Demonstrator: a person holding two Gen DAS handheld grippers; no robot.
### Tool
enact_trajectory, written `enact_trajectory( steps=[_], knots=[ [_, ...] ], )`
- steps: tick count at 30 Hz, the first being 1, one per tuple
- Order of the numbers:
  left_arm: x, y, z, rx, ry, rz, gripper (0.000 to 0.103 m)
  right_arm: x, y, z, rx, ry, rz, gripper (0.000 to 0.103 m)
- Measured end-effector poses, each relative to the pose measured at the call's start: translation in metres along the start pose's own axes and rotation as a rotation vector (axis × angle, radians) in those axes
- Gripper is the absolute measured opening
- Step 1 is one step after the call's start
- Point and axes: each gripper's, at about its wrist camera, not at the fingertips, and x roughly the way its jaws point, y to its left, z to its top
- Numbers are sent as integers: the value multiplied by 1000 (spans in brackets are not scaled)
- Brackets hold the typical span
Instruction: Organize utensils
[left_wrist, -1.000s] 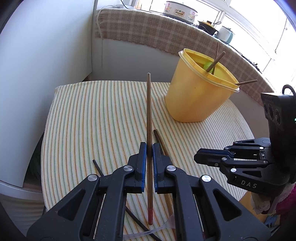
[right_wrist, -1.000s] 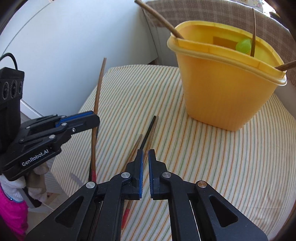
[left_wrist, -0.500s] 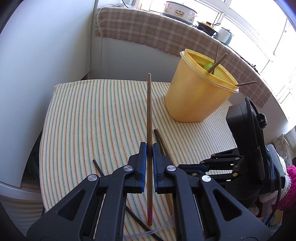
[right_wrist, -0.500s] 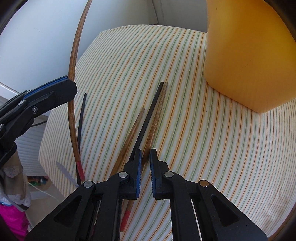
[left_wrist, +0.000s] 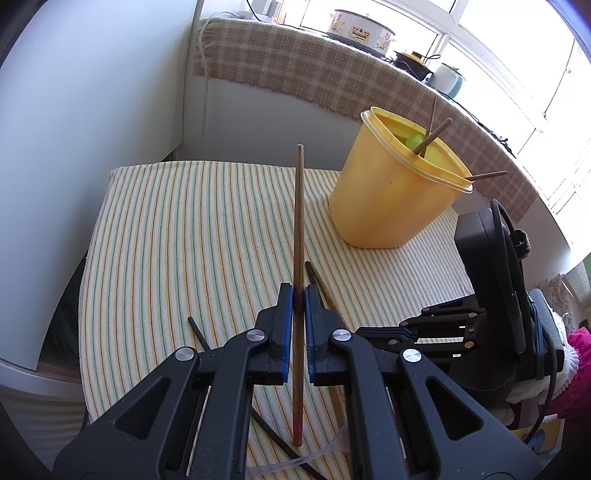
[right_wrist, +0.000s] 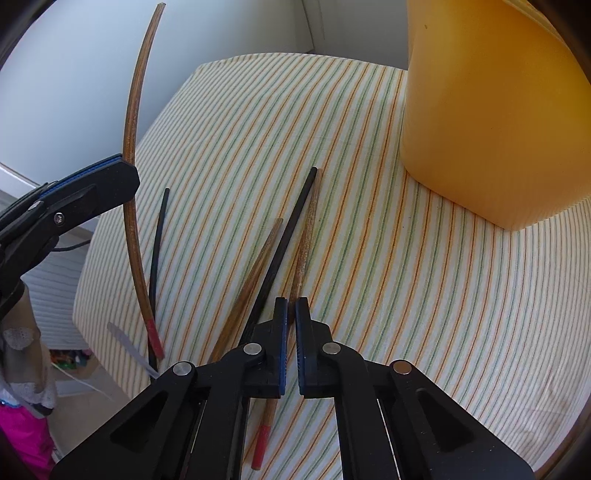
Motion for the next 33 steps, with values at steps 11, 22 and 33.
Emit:
enact_trajectory(
  steps=[11, 22, 33],
  knots=[
    [-18, -10, 0, 39, -50, 16, 4, -43, -12, -21, -26, -136, 56, 1],
    [-19, -9, 3, 31, -54, 16, 4, -5, -9, -2, -20, 21, 1, 33],
    [-18, -8, 5, 31, -53, 6, 4, 4, 6, 2, -81, 69, -118, 15]
  ],
)
